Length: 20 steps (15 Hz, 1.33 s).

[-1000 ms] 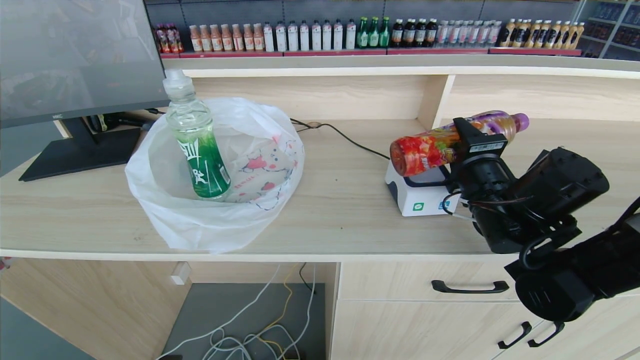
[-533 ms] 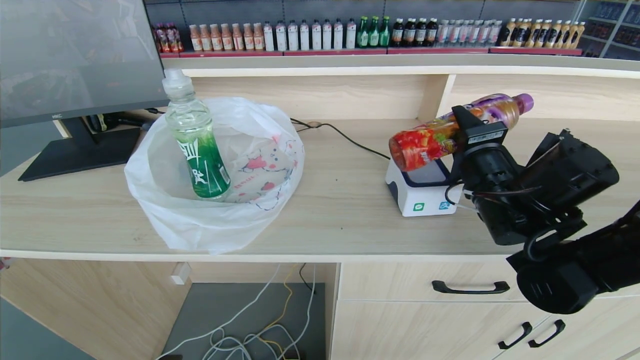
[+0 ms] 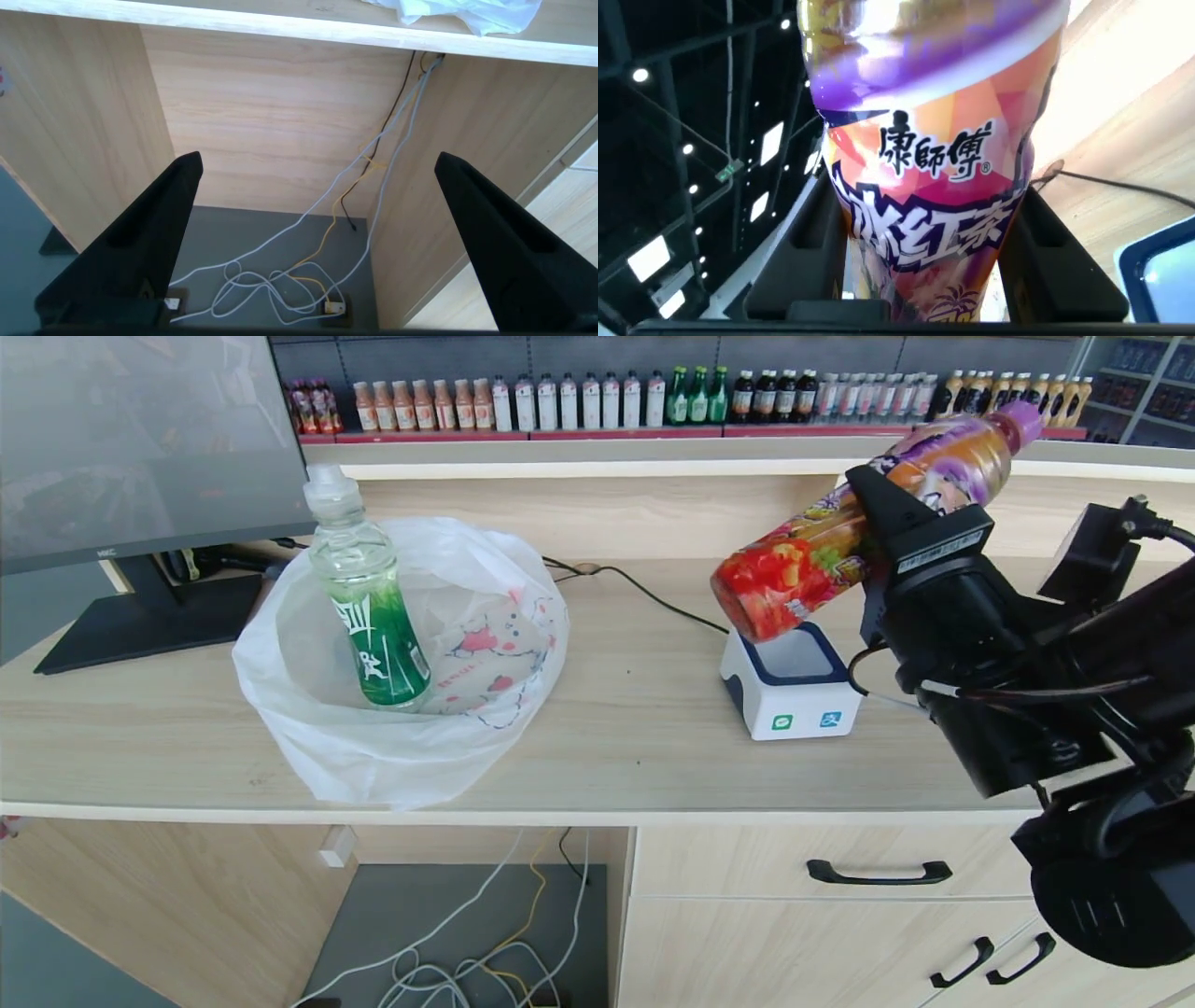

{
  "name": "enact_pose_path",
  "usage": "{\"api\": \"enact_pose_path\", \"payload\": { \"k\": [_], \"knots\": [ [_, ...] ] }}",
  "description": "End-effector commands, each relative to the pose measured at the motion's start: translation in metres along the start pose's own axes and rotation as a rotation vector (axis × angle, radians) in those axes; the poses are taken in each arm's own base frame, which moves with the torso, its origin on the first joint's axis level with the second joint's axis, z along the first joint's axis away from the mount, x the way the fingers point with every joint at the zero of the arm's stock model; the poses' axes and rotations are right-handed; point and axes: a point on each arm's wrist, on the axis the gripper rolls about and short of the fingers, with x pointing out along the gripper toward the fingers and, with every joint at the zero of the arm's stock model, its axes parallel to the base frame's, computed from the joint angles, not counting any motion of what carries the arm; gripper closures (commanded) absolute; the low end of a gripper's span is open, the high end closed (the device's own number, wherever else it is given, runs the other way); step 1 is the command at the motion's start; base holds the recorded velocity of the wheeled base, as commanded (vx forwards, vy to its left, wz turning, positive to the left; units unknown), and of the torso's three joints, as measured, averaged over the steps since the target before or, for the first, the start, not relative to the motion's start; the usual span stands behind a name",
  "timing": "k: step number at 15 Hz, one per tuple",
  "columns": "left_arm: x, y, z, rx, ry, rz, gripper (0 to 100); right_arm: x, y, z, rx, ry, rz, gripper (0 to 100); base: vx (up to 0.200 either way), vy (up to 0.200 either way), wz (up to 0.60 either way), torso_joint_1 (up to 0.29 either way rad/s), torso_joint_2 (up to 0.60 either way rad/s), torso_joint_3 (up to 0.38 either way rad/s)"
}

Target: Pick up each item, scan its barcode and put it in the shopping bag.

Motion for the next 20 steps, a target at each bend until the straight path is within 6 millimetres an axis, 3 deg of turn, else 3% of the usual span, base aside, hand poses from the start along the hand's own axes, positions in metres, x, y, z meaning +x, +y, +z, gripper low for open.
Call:
{"api": "enact_pose_path", "payload": {
  "k": [1,8,15,17,20],
  "knots": [
    [0.0,0.0,0.0,0.0,-0.001,0.0,0,-0.018,0.03,0.01,-0.025,0.037,0.096,100,0.0,0.0,0.0,0.0,0.0,0.0],
    [0.0,0.0,0.0,0.0,0.001,0.0,0,-0.046,0.064,0.026,-0.404,0.065,0.291,100,0.0,0.0,0.0,0.0,0.0,0.0],
    [0.0,0.0,0.0,0.0,0.001,0.0,0,-0.058,0.049,0.017,-0.738,0.122,0.335,100,0.0,0.0,0.0,0.0,0.0,0.0],
    [0.0,0.0,0.0,0.0,0.001,0.0,0,-0.076,0.035,0.022,-0.82,0.186,0.353,100,0.0,0.0,0.0,0.0,0.0,0.0],
    [0.0,0.0,0.0,0.0,0.001,0.0,0,-0.083,0.03,0.034,-0.845,0.182,0.344,100,0.0,0.0,0.0,0.0,0.0,0.0]
  ]
}}
